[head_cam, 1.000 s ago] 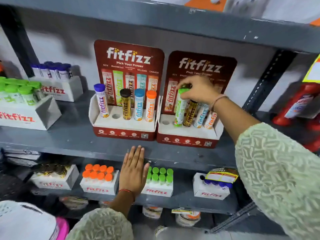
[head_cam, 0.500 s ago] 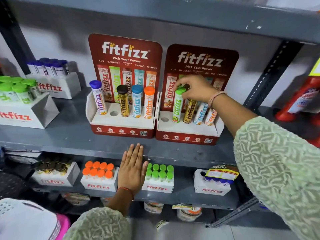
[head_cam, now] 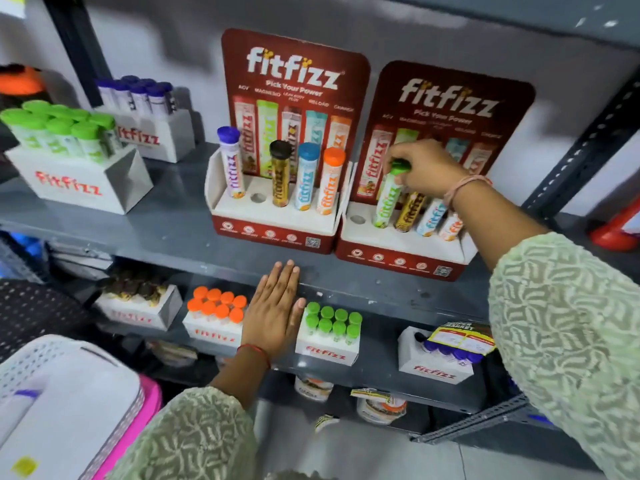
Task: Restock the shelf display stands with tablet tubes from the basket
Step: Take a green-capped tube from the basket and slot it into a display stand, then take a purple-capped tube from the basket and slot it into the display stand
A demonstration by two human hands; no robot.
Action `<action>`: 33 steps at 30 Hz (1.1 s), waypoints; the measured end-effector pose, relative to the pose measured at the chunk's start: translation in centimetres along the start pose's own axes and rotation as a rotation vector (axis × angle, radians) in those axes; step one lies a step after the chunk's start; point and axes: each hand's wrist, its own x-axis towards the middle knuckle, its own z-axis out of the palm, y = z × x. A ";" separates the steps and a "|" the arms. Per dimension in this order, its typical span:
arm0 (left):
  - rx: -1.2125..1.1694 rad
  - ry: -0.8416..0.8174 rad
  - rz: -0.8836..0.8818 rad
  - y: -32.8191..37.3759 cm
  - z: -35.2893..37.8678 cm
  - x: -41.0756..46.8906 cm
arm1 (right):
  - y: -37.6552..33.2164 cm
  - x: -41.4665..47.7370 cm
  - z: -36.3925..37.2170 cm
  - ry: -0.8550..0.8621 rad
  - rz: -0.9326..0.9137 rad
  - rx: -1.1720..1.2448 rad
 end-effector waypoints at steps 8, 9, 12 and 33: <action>0.021 0.162 -0.443 -7.2 -3.5 -10.5 | -9.5 -3.4 5.6 0.813 -0.225 0.307; 0.046 0.152 -0.527 -8.4 -4.0 -13.0 | -12.8 -4.0 8.4 0.803 -0.317 0.392; 0.118 0.114 -0.788 -11.5 -5.5 -20.6 | -23.2 -5.7 17.2 0.459 -0.607 0.571; 0.411 0.078 -1.249 -17.8 -3.9 -35.2 | -52.5 -4.7 50.6 -0.893 0.809 1.212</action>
